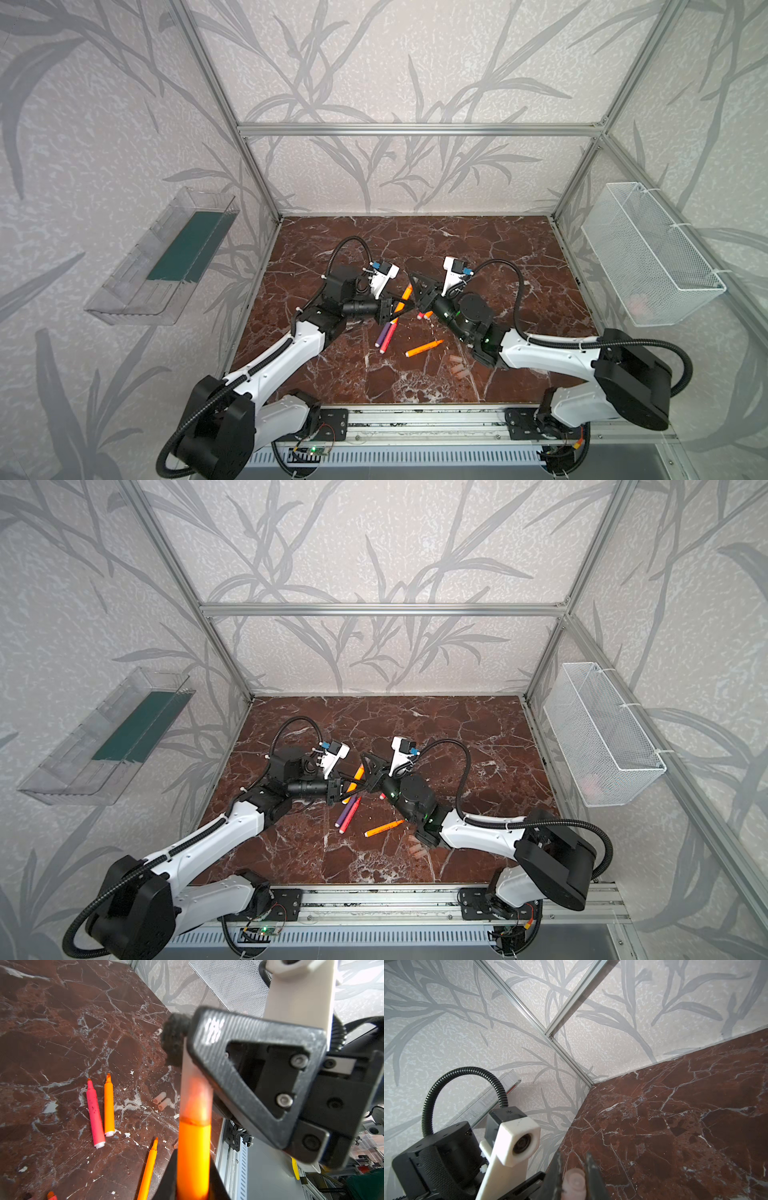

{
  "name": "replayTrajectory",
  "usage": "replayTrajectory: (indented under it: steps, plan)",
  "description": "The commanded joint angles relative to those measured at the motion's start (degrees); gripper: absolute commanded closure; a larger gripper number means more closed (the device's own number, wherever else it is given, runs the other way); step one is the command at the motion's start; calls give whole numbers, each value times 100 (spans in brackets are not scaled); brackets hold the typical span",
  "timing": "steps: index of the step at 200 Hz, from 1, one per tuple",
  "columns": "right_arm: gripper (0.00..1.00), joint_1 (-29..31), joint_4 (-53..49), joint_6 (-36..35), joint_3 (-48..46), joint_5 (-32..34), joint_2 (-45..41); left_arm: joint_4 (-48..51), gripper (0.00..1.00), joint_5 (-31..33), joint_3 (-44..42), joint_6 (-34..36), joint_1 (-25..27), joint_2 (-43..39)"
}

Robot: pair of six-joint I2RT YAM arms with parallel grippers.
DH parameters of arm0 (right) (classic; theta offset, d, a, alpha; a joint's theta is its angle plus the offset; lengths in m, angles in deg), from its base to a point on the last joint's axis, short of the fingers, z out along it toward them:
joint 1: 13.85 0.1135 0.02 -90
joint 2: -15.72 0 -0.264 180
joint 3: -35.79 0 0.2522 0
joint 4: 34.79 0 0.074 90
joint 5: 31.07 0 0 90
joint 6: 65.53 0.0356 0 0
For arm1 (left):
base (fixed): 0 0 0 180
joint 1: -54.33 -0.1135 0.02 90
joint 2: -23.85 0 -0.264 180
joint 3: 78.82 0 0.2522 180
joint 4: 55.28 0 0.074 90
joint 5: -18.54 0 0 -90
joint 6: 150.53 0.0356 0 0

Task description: Insert the pens into the pen caps

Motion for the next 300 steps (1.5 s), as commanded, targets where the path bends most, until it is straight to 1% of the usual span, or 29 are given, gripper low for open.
replayTrajectory:
  steps: [1, 16, 21, 44, 52, 69, 80, 94, 106, 120, 122, 127, 139, 142, 145, 159, 193, 203, 212, 224, 229, 252, 269, 300]
  plan:
    - [98, 735, -1924, -481, -271, -1235, -207, -1246, 100, 2784, 315, -355, -591, -313]
    - [91, 737, -2407, -598, 59, -1066, -364, -1078, 100, 2900, 109, -132, -480, -392]
    - [88, 735, -2528, -811, 165, -994, -392, -1059, 100, 2879, 31, -99, -451, -391]
    - [55, 716, -3051, -1080, 513, -609, -625, -1075, 100, 2785, -326, -110, -320, -259]
    - [46, 708, -3224, -1173, 601, -474, -733, -1091, 100, 2841, -437, -155, -274, -160]
    - [32, 650, -3637, -1310, 733, -229, -986, -967, 100, 3113, -590, -258, -254, 104]
    - [27, 610, -3877, -1389, 754, -52, -1144, -803, 100, 3487, -673, -335, -255, 272]
    - [24, 538, -4115, -1431, 700, 253, -1326, -709, 100, 3937, -787, -449, -265, 484]
    - [23, 391, -4267, -1380, 612, 327, -1499, -740, 100, 4226, -845, -531, -271, 688]
    - [23, 236, -4367, -1169, 503, 174, -1749, -759, 100, 4359, -798, -621, -281, 1028]
    - [23, 91, -4367, -1134, 487, 151, -1786, -761, 100, 4366, -786, -635, -287, 1078]
    - [22, 1, -4366, -1025, 448, 84, -1890, -751, 100, 4378, -741, -700, -305, 1223]
    - [17, -70, -4184, -932, 312, -108, -2135, -806, 100, 4361, -675, -847, -356, 1582]
    - [13, -81, -4125, -951, 271, -166, -2189, -818, 100, 4357, -661, -883, -374, 1659]
    - [12, -83, -4069, -963, 228, -217, -2254, -825, 100, 4359, -645, -910, -389, 1744]
    - [11, -88, -3979, -1072, 142, -405, -2535, -919, 100, 4464, -608, -995, -413, 2042]
    - [9, -86, -4072, -1066, 7, -486, -3208, -637, 100, 4877, -400, -1059, -421, 2364]
    - [7, -86, -4063, -1052, 10, -659, -3381, -427, 100, 4928, -313, -1080, -421, 2407]
    - [6, -85, -3974, -1046, -6, -989, -3504, -140, 100, 5005, -218, -1047, -416, 2417]
    - [4, -88, -3559, -1085, -96, -1570, -3550, -87, 100, 5177, -199, -1027, -412, 2471]
    - [1, -83, -3417, -1097, -118, -1784, -3558, -47, 100, 5242, -183, -1018, -411, 2488]
    - [1, -83, -3140, -1197, -118, -2306, -3515, 102, 100, 5505, -129, -1005, -410, 2538]
    - [1, -85, -2899, -1237, -146, -2329, -3408, 119, 100, 5608, -146, -1052, -413, 2519]
    - [1, -83, -2969, -1388, -126, -2168, -3362, 176, 100, 5564, -53, -989, -412, 2572]
